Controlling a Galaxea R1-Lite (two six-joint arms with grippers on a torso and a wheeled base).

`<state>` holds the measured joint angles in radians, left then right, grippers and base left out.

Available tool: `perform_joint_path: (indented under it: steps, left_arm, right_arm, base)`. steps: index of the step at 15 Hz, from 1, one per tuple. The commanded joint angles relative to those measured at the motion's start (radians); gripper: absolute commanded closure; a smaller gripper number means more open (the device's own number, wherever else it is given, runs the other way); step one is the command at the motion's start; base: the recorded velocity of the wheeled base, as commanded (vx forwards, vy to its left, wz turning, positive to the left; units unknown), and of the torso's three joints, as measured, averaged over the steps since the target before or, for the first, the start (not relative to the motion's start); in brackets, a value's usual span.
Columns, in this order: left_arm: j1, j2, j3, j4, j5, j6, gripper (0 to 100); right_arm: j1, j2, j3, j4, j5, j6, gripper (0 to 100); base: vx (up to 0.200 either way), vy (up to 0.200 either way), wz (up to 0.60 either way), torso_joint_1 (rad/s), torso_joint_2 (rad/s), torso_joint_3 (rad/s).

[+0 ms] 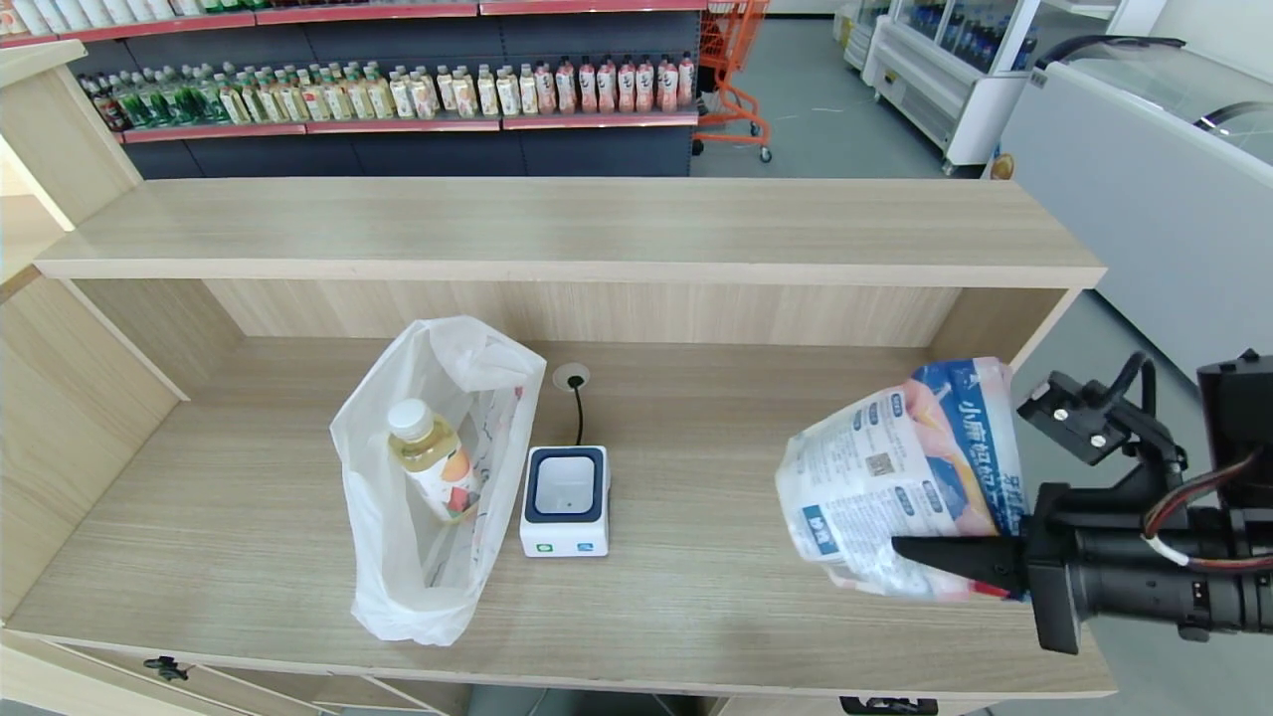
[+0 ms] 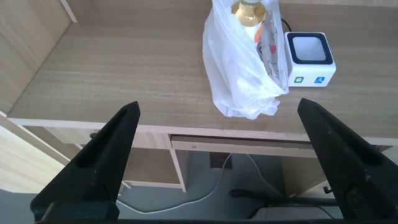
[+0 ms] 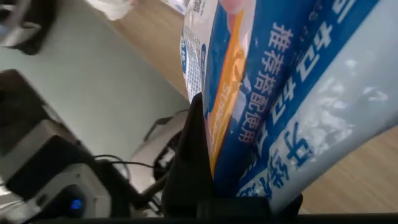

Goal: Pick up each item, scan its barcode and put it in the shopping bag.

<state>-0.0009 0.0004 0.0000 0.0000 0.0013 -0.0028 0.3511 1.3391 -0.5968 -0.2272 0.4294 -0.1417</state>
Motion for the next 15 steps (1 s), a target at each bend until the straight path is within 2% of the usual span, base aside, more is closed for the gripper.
perform_joint_path:
  steps: [1, 4, 8, 11, 15]
  left_arm:
    - [-0.001, 0.0, 0.0, 0.0, 0.0, 0.0, 0]
    - [-0.001, 0.0, 0.0, 0.0, 0.0, 0.0, 0]
    - [-0.001, 0.0, 0.0, 0.0, 0.0, 0.0, 0]
    - [0.001, 0.0, 0.0, 0.0, 0.0, 0.004, 0]
    - [-0.001, 0.0, 0.0, 0.0, 0.0, 0.012, 0]
  right_arm:
    - [-0.127, -0.048, 0.034, -0.004, -0.143, -0.179, 100]
    - [-0.202, -0.107, 0.078, -0.004, -0.184, -0.377, 100]
    - [-0.218, -0.183, 0.092, -0.003, -0.27, -0.552, 100]
    - [-0.21, -0.236, 0.124, 0.0, -0.317, -0.59, 100]
    - [-0.202, -0.259, 0.132, 0.002, -0.317, -0.581, 100]
  base:
    - [0.0, 0.0, 0.0, 0.0, 0.0, 0.0]
    - [0.0, 0.0, 0.0, 0.0, 0.0, 0.0]
    - [0.0, 0.0, 0.0, 0.0, 0.0, 0.0]
    - [0.0, 0.0, 0.0, 0.0, 0.0, 0.0]
    - [0.0, 0.0, 0.0, 0.0, 0.0, 0.0]
